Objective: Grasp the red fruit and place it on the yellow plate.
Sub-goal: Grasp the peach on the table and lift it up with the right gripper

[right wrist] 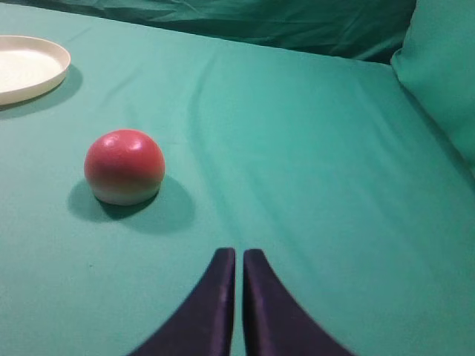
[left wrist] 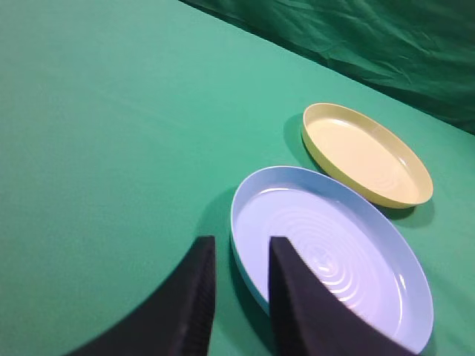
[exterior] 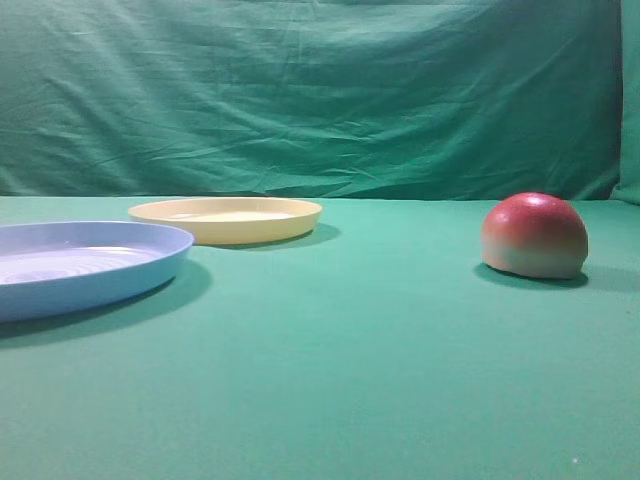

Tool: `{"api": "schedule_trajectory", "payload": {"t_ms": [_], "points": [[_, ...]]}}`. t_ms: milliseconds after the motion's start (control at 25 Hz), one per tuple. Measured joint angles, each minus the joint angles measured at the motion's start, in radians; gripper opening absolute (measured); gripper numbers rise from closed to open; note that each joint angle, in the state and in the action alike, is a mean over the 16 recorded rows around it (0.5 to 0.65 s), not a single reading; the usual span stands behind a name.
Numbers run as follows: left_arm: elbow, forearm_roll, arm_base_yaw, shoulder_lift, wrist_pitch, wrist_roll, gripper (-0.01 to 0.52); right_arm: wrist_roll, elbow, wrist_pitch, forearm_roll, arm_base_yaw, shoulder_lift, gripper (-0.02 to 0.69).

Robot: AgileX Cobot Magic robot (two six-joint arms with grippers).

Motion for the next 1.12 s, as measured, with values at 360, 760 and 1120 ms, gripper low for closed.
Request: {"api": "schedule_trajectory", "payload": {"t_ms": [360,760,1120], "points": [[0.000,0.000,0.000,0.000,0.000,0.000,0.157,0.000,0.000,0.000,0.000,0.000,0.000,0.000],[0.000,0.000,0.000,0.000,0.000,0.000,0.157,0.000,0.000,0.000,0.000,0.000,0.000,0.000],[0.000,0.000,0.000,0.000,0.000,0.000,0.157,-0.001,0.001,-0.018,-0.003,0.000,0.000,0.000]]}}
